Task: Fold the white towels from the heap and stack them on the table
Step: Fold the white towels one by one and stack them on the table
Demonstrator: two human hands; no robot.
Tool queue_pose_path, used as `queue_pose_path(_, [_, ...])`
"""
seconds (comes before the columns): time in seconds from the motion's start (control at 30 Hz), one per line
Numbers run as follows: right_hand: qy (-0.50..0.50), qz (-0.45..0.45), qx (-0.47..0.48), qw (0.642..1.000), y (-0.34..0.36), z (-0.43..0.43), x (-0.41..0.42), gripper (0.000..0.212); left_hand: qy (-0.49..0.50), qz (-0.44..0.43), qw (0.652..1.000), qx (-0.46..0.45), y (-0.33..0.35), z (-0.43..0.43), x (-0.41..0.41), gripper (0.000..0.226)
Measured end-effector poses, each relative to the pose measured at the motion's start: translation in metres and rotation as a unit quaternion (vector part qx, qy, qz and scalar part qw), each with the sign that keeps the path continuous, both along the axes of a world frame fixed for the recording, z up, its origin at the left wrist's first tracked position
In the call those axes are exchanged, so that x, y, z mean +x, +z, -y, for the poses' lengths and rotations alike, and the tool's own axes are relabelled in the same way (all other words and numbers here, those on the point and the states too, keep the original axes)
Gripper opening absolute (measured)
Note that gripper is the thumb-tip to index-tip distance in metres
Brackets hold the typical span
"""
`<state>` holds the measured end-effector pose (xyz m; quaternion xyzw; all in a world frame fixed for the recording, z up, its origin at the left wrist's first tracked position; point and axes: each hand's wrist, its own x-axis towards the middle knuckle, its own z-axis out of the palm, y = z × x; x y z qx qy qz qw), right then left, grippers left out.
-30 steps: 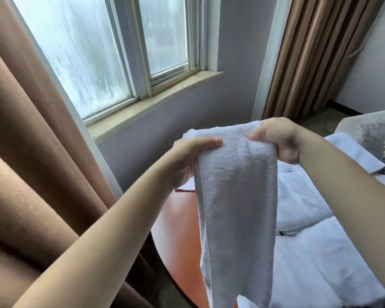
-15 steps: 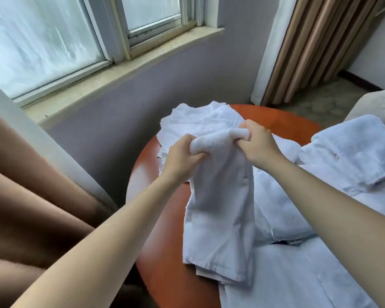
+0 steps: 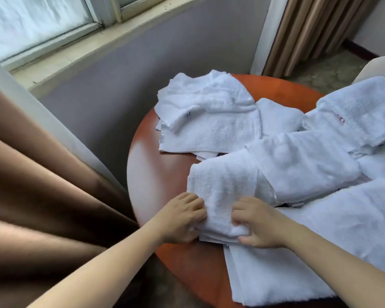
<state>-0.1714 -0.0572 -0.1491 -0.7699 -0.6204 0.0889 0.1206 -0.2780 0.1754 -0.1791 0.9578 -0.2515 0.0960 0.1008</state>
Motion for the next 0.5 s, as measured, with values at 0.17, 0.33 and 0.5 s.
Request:
queue_pose_path(0.17, [-0.373, -0.14, 0.156, 0.904, 0.009, -0.009, -0.013, 0.032, 0.266, -0.119, 0.919, -0.267, 0.007, 0.012, -0.004, 0.041])
queue_pose_path(0.33, [-0.586, -0.47, 0.111, 0.65, -0.008, -0.02, -0.007, 0.099, 0.508, -0.29, 0.542, -0.603, 0.008, 0.023, 0.015, 0.086])
queue_pose_path(0.5, [-0.564, -0.469, 0.157, 0.661, 0.002, -0.023, -0.006, 0.052, 0.378, -0.366, 0.457, -0.717, 0.005, 0.036, 0.015, 0.055])
